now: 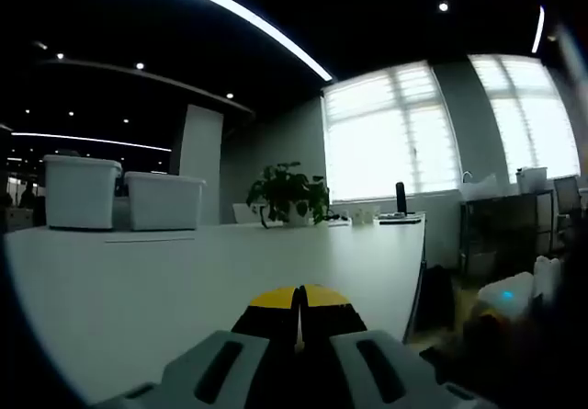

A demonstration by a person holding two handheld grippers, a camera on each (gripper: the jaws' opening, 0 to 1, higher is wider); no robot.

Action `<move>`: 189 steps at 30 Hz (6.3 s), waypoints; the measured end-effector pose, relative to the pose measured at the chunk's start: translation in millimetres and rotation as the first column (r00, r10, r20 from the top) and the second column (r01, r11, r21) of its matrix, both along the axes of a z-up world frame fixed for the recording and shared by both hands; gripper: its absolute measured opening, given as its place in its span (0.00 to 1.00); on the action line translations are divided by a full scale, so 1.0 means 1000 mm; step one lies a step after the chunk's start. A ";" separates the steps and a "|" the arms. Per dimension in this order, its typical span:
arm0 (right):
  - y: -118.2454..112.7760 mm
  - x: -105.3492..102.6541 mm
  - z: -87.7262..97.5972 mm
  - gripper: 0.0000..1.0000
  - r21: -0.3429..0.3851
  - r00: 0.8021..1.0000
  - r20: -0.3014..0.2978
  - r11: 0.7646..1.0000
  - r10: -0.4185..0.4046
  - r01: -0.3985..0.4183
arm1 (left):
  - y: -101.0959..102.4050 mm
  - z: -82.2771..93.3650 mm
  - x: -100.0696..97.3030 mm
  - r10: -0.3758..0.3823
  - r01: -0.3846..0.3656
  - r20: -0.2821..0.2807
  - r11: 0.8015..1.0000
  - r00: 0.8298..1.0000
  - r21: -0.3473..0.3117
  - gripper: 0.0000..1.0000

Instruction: Clamp the fixed fixture on the desktop, loosen the retaining clip, secure it to the edge of the desk, and tighten the retaining clip.

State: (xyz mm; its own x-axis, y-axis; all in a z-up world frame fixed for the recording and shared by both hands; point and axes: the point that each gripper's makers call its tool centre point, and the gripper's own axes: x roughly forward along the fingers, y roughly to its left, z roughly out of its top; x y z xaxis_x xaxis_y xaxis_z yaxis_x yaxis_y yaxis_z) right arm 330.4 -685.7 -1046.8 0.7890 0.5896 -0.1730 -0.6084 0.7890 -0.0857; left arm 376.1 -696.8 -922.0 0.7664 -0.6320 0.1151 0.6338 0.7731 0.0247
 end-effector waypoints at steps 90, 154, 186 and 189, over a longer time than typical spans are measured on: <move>0.002 -0.014 -0.009 0.32 0.066 0.976 -0.105 0.980 0.193 -0.187 | 0.000 0.004 -0.004 -0.001 0.001 0.045 1.000 0.999 0.002 0.02; 0.036 0.003 -0.014 0.17 0.053 0.851 -0.015 0.850 0.526 -0.524 | -0.004 0.000 -0.011 -0.019 0.019 0.023 1.000 1.000 0.008 0.01; 0.020 -0.005 -0.006 0.36 -0.082 0.997 0.029 0.994 0.072 -0.070 | -0.001 0.000 -0.008 -0.015 0.015 0.011 1.000 1.000 0.005 0.01; 0.019 -0.001 0.001 0.36 -0.075 0.996 0.070 0.996 -0.046 0.051 | -0.001 0.000 -0.009 -0.023 0.023 0.013 1.000 1.000 0.007 0.01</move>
State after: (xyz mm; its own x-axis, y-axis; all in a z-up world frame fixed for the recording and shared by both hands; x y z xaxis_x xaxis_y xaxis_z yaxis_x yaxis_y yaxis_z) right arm 329.3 -666.7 -1045.6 0.8279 0.5371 -0.1613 -0.5600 0.8072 -0.1868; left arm 367.3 -698.1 -922.2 0.7502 -0.6501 0.1208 0.6510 0.7582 0.0379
